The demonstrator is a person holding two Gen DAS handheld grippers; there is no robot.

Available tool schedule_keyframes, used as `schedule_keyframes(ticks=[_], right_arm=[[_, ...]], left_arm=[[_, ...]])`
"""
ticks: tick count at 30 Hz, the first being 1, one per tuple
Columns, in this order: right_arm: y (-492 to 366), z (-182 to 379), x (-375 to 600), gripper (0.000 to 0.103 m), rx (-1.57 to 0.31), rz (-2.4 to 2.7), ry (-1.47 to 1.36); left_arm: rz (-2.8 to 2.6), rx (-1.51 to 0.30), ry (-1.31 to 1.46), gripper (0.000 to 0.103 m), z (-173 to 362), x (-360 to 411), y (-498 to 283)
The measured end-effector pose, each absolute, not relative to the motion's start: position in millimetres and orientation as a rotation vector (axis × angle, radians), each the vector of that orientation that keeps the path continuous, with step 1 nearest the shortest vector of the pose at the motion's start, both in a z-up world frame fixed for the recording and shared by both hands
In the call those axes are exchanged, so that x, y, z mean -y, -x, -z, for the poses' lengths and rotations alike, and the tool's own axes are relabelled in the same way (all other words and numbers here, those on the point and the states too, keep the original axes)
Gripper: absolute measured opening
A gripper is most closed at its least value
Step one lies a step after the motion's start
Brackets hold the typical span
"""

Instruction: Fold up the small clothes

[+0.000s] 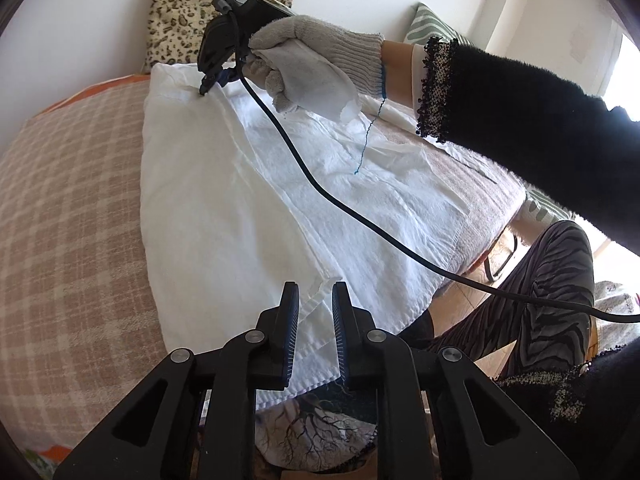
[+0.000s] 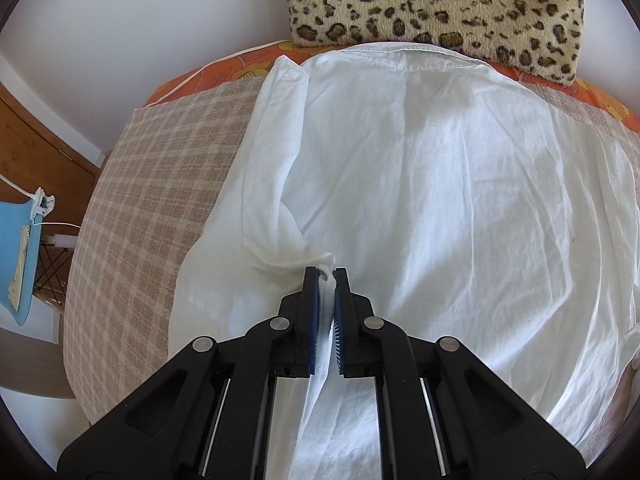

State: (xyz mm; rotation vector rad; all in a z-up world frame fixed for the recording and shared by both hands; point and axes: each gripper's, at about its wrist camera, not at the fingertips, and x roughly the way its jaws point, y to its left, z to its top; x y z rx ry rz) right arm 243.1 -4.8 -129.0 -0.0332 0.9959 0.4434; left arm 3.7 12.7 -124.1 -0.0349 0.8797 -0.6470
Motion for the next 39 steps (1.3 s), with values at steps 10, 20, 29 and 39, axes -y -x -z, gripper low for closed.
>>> schedule_keyframes(ticks=[10,20,29,39], right_arm=[[-238,132,2,0.007,-0.978,-0.420,0.115],[-221,84,5,0.035,-0.883,-0.399,0.282],[-258,63,-32,0.035,-0.812,-0.629,0.086],[-316,113,-64,0.035,-0.895,-0.509,0.183]], left_arm=[[0.446,-0.807,0.085,0.015,113,-62,-32],[0.517,-0.924,-0.055,0.015,150,-29,-38],[0.531,-0.923,-0.064,0.015,151,-29,-39],[0.549,-0.925,-0.077,0.016,150,-26,-38]])
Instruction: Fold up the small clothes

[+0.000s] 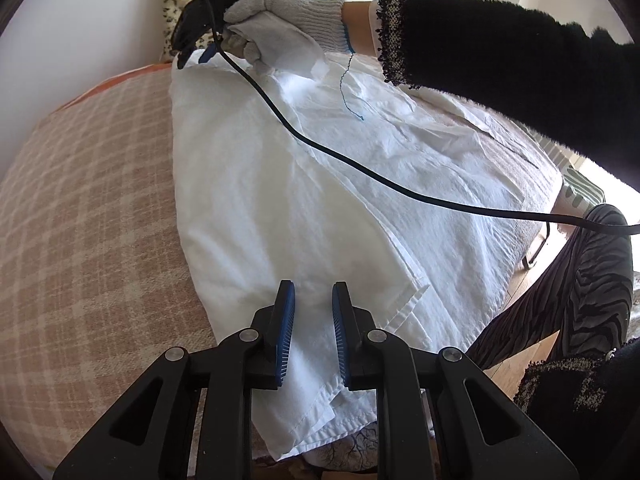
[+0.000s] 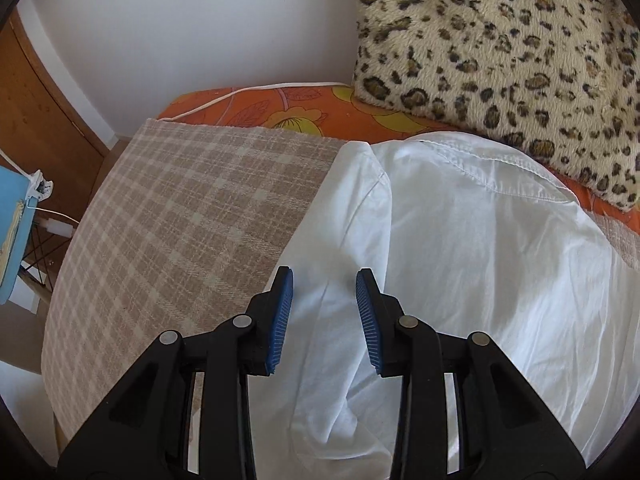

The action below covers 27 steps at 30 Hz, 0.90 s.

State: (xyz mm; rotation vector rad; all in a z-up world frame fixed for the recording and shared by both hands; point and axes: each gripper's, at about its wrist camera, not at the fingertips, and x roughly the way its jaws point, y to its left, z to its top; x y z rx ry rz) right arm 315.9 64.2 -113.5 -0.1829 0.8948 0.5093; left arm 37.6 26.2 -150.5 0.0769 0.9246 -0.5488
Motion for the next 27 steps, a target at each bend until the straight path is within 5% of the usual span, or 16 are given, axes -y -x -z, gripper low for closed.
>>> schedule_keyframes(ticks=[13,27], right_arm=[[-316,122,-71,0.034,-0.828,-0.391,0.291],[-228,27,24,0.044,-0.744,-0.508,0.059]], left_arm=[[0.647,-0.937,-0.037,0.016,146,-25,-11],[0.508,-0.747,0.061,0.016,91,-65,-14]])
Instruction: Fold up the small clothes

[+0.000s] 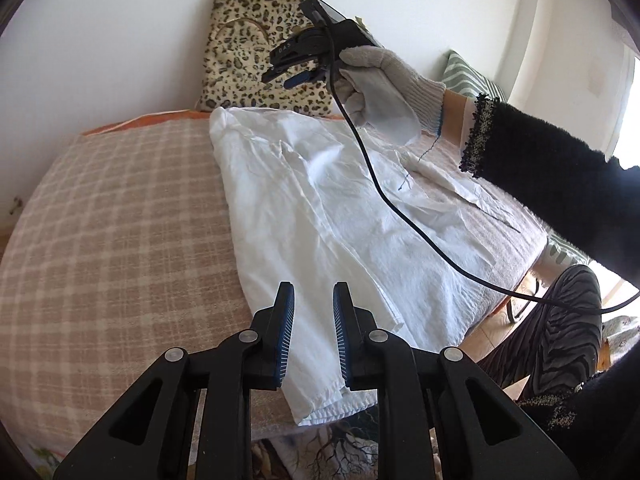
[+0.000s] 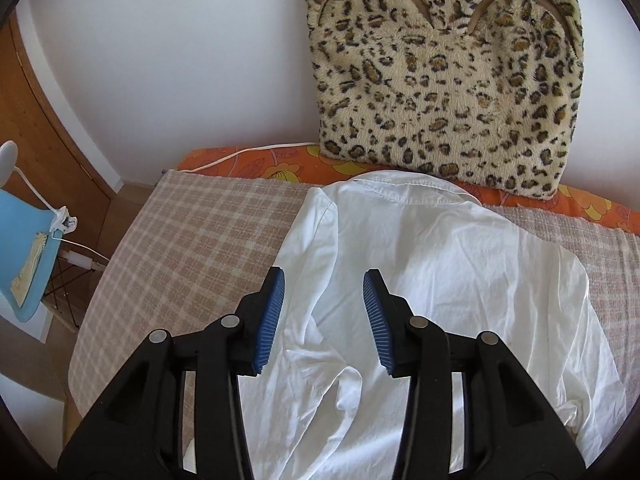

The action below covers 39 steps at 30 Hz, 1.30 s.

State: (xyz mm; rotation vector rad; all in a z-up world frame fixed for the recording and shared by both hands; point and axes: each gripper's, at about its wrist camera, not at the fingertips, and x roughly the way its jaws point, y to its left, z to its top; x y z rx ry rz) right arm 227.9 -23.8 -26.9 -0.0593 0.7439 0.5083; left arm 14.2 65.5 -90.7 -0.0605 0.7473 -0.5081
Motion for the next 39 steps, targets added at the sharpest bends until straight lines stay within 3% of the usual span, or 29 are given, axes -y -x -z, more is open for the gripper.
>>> schedule_keyframes(ticks=[12,26,28,30,39], right_arm=[[-138,-12,154,0.049,-0.672,-0.443,-0.008],[-88,-8,347,0.049,-0.644,-0.243,-0.122],[-81,-1,373,0.049,-0.649,-0.216,-0.142],[-74,7,398,0.049,-0.661,-0.190,-0.163],[-42,41,488,0.049,-0.684,-0.128,-0.295]], left_arm=[[0.585,-0.704,-0.029,0.020,77,-15,-8],[0.726,-0.703,-0.073,0.020,72,79,-14],[0.768,-0.703,-0.078,0.026,72,97,-13],[0.822,-0.716,-0.084,0.047,74,117,-10],[0.929,-0.802,-0.255,0.050,115,206,-3]])
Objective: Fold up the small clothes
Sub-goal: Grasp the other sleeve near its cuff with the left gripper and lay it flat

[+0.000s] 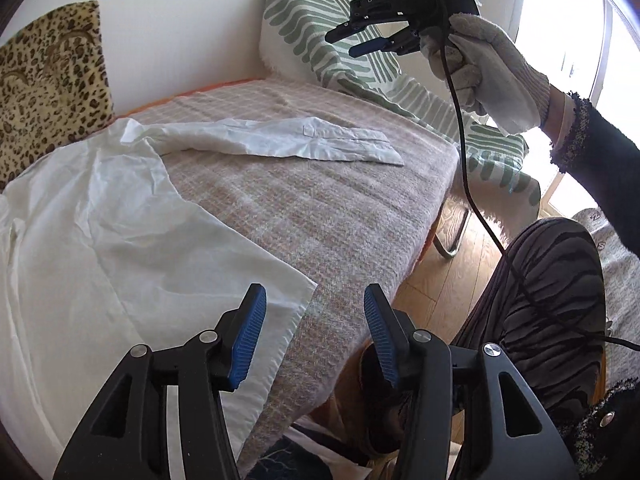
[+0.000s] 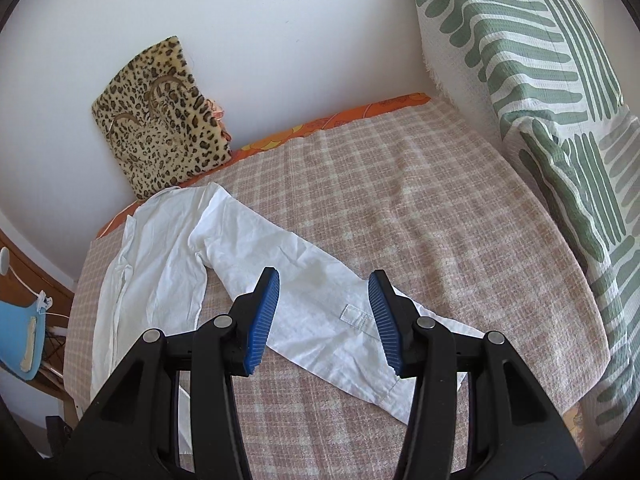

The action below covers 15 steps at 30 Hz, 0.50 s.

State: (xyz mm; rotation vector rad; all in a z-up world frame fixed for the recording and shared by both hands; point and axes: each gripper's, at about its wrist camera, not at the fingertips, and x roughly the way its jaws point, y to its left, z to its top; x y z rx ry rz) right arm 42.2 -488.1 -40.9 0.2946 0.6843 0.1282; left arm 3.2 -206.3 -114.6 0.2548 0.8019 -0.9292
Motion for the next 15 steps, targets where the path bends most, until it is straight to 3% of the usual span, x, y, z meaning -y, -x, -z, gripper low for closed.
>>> schedule_keyframes(ticks=[6,7,9,11,15], right_arm=[[-25,55,531,0.049,-0.678,-0.115,-0.377],[-22,57,537,0.049,-0.677,-0.113,-0.390],[-19,59,546,0.049,-0.674,-0.100,-0.399],[-19,62,553,0.049,-0.675,-0.096,-0.406],[-21,69,564,0.049,-0.681,-0.090,-0.418]], left_arm=[[0.863,-0.868,-0.379,0.048,142,231,-13],[0.854,-0.867,-0.387,0.044,144,231,-14],[0.829,-0.821,-0.395,0.011,146,227,-17],[0.844,-0.836,-0.346,0.005,145,220,-25],[0.894,-0.893,-0.214,0.005,137,207,-31]])
